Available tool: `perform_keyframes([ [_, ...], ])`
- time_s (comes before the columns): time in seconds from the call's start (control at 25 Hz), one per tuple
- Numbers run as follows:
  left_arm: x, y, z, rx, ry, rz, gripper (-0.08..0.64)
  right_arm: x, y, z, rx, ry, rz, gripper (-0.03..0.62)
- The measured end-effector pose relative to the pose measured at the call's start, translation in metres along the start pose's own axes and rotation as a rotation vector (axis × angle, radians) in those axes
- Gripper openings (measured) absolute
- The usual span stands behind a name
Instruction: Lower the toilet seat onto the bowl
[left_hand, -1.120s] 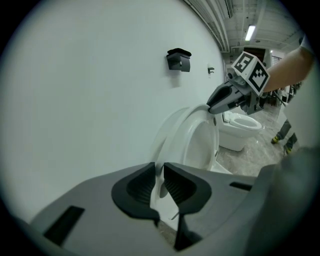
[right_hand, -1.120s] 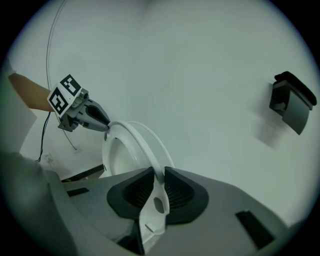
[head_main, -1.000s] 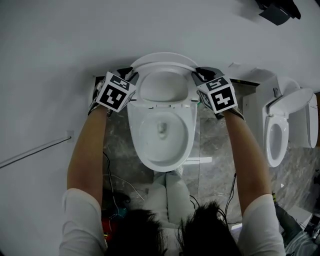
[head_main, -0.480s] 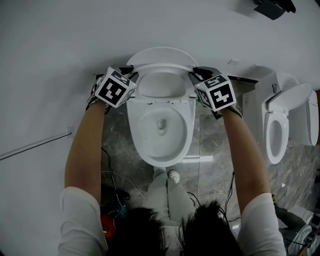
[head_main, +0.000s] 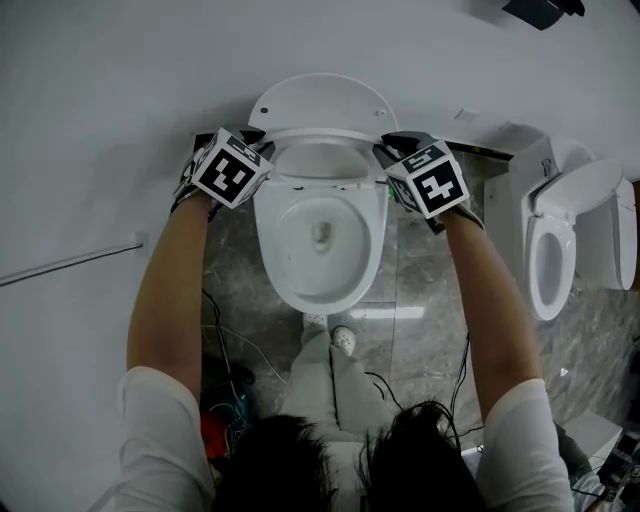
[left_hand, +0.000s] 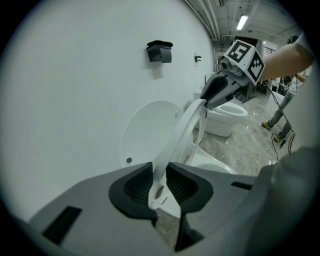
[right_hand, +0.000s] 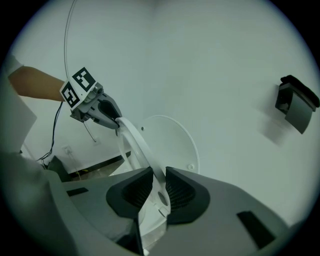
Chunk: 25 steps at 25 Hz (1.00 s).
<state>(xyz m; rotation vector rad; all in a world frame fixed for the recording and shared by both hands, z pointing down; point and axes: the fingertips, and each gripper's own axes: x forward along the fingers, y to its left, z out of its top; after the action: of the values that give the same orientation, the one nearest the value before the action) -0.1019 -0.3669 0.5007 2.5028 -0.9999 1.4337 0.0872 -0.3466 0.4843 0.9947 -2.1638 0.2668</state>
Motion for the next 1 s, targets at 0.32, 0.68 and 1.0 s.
perform_keyframes([
  [0.32, -0.01, -0.019, -0.013, -0.013, 0.006, 0.045, 0.092, -0.012, 0.019, -0.014, -0.022, -0.009, 0.025, 0.101],
  [0.68, -0.021, -0.047, -0.033, 0.012, 0.052, 0.035, 0.1, -0.026, 0.05, -0.035, -0.082, 0.033, 0.075, 0.106],
  [1.0, -0.031, -0.066, -0.051, 0.025, 0.054, 0.024, 0.107, -0.034, 0.073, -0.049, -0.118, 0.067, 0.118, 0.11],
])
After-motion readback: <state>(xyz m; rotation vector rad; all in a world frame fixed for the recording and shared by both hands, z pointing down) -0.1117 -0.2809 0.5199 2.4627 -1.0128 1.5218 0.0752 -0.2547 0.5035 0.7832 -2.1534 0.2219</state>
